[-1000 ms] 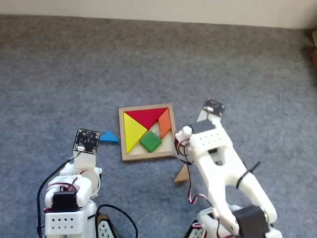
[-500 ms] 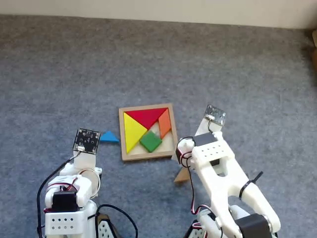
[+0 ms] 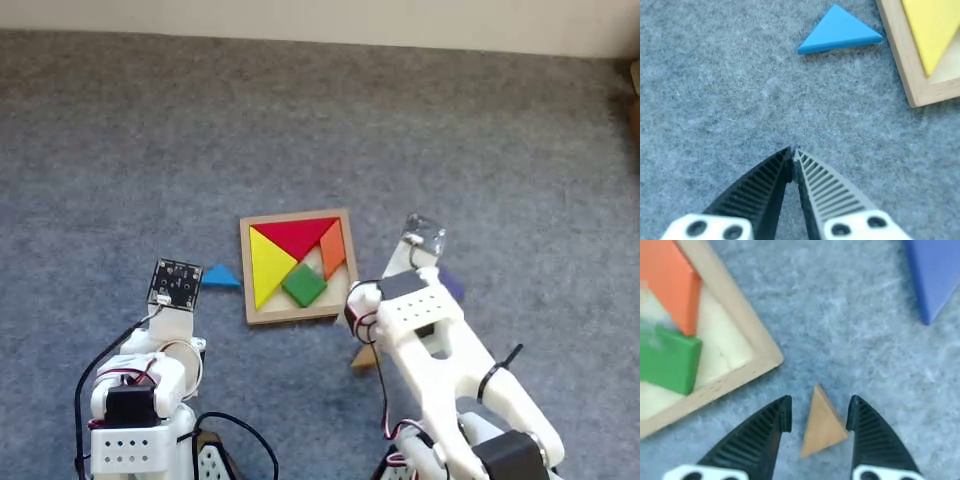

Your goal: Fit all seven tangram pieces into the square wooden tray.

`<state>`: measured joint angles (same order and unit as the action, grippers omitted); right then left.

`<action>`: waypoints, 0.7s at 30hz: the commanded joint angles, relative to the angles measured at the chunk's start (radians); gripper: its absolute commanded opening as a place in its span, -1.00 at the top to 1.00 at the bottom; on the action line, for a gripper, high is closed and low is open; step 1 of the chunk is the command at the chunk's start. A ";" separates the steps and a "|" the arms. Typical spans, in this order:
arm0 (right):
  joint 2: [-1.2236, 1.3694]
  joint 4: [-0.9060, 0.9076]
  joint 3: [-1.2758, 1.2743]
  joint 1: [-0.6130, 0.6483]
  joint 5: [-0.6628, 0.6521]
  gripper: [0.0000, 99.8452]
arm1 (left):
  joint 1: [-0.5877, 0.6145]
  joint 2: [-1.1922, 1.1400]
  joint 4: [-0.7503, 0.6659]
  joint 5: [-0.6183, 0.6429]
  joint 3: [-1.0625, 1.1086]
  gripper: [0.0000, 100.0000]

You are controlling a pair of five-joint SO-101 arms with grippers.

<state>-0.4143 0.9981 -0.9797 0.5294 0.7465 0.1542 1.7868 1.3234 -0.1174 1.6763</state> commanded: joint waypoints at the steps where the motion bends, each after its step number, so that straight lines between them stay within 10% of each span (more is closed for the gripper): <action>1: -0.039 -0.033 -0.042 0.030 0.006 0.63 | 0.010 0.041 0.003 0.009 0.021 0.93; 21: 0.136 -0.087 -0.081 0.028 0.009 0.63 | 0.010 0.041 0.003 0.009 0.021 0.93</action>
<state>-0.3560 0.9291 -1.0595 0.5447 0.7465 0.1542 1.7868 1.3234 -0.1174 1.6763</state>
